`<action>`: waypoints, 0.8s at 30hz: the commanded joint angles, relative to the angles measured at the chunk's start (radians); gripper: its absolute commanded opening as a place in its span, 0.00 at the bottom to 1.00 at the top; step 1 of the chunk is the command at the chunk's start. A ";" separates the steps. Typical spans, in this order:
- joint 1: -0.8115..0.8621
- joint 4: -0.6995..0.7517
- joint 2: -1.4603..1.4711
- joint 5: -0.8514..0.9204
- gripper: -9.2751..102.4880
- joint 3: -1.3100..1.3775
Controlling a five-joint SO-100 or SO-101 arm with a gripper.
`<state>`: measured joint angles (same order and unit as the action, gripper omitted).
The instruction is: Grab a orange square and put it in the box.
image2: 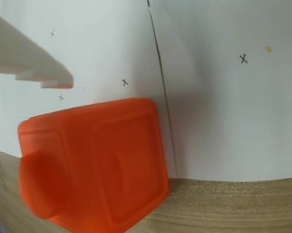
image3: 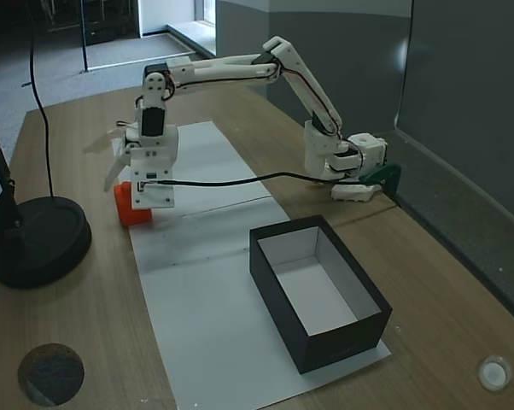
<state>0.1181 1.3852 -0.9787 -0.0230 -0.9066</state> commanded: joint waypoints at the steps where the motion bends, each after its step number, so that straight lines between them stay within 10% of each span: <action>1: 0.005 -0.009 0.003 0.000 0.39 0.075; 11: -0.008 -0.003 0.015 0.002 0.12 0.098; 24: -0.314 0.354 -0.523 0.005 0.12 0.565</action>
<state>-0.1089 1.7334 -1.1628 -0.0230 -0.4295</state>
